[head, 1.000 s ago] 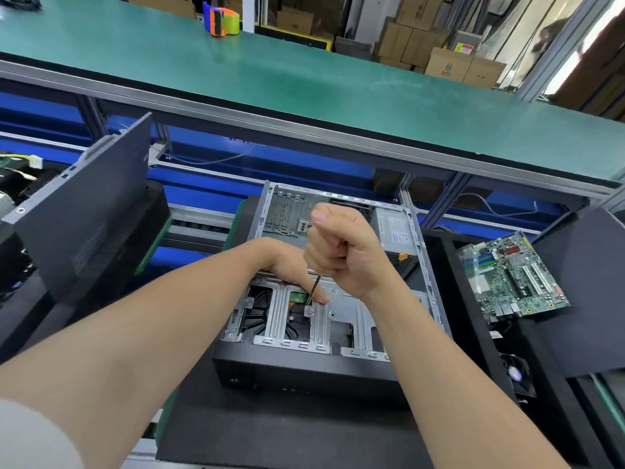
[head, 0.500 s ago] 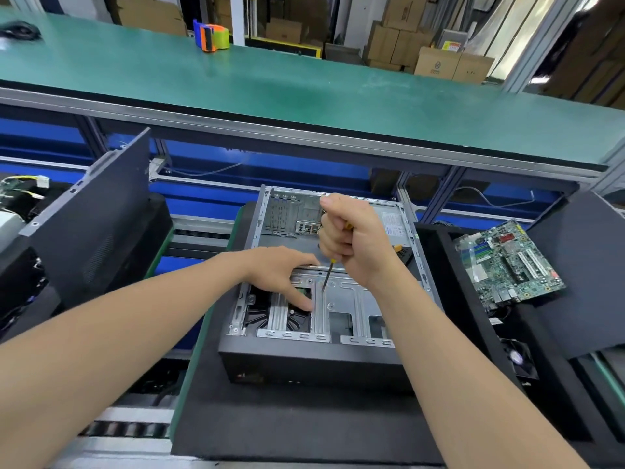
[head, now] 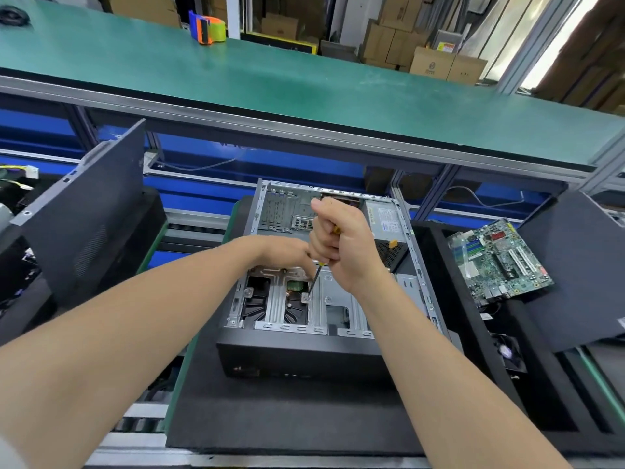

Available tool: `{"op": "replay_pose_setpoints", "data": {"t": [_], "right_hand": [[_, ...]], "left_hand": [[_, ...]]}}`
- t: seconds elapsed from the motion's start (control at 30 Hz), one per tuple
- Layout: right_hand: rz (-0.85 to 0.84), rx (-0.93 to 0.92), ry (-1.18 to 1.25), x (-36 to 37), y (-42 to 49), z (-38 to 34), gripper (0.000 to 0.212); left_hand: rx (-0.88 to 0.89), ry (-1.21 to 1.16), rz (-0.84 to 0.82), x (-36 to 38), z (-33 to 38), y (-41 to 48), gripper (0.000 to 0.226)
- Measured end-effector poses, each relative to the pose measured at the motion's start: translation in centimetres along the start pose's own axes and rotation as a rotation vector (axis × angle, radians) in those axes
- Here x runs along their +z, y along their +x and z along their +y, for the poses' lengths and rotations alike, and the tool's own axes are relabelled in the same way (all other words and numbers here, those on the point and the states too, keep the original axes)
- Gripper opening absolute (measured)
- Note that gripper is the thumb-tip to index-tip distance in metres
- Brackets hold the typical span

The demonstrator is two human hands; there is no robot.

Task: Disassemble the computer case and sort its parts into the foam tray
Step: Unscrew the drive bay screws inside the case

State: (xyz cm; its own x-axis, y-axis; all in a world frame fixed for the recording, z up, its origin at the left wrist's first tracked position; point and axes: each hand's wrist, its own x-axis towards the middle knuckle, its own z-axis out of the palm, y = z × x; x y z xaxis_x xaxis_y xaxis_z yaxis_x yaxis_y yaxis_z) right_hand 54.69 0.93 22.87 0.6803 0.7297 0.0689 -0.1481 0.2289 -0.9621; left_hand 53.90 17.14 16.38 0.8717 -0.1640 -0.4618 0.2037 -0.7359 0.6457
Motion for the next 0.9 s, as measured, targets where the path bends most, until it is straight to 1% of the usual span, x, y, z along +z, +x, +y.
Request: {"op": "replay_pose_setpoints", "data": {"t": [0.03, 0.1, 0.13, 0.17, 0.2, 0.27, 0.37, 0.5, 0.6, 0.7, 0.73, 0.8, 0.83, 0.9], "right_hand": [[0.008, -0.002, -0.001, -0.1, 0.0, 0.0, 0.044], [0.02, -0.008, 0.0, -0.3, 0.2, 0.0, 0.044], [0.024, -0.01, 0.0, -0.4, 0.3, -0.1, 0.044], [0.025, -0.01, -0.002, -0.5, 0.4, -0.1, 0.044], [0.024, -0.009, -0.002, -0.5, 0.5, -0.1, 0.044], [0.019, -0.008, 0.005, -0.4, 0.6, 0.0, 0.044], [0.0, -0.015, 0.015, -0.3, 0.7, 0.0, 0.044], [-0.029, -0.012, -0.002, 0.1, 0.7, 0.1, 0.044], [-0.036, 0.0, -0.023, 0.4, 0.6, 0.3, 0.044], [-0.03, 0.007, -0.017, 0.5, 0.4, 0.6, 0.043], [-0.028, 0.006, -0.01, 0.5, 0.3, 0.7, 0.043], [-0.024, 0.0, 0.003, 0.4, 0.3, 0.8, 0.043], [-0.024, -0.002, 0.004, 0.3, 0.2, 0.7, 0.044], [-0.024, -0.007, 0.009, 0.1, 0.2, 0.6, 0.044]], "left_hand": [[0.001, 0.029, -0.016, -0.1, 0.4, 0.4, 0.028], [-0.055, 0.106, -0.139, -0.5, 0.7, 1.0, 0.09], [-0.12, 0.135, -0.215, -1.0, 0.8, 1.2, 0.113], [-0.193, 0.164, -0.277, -1.3, 0.9, 1.4, 0.127], [-0.26, 0.192, -0.329, -1.7, 0.9, 1.7, 0.13], [-0.302, 0.219, -0.375, -2.1, 0.8, 1.8, 0.124], [-0.26, 0.179, -0.356, -1.9, 0.6, 2.1, 0.124], [-0.204, 0.146, -0.353, -1.7, 0.2, 2.0, 0.113], [-0.152, 0.149, -0.355, -1.7, 0.2, 2.0, 0.11], [-0.152, 0.123, -0.33, -1.7, 0.1, 1.9, 0.111], [-0.155, 0.121, -0.332, -1.7, 0.0, 2.0, 0.107], [-0.153, 0.113, -0.352, -1.6, -0.1, 2.1, 0.092], [-0.145, 0.111, -0.362, -1.6, -0.1, 2.1, 0.089], [-0.142, 0.12, -0.359, -1.6, 0.1, 2.0, 0.094]]}}
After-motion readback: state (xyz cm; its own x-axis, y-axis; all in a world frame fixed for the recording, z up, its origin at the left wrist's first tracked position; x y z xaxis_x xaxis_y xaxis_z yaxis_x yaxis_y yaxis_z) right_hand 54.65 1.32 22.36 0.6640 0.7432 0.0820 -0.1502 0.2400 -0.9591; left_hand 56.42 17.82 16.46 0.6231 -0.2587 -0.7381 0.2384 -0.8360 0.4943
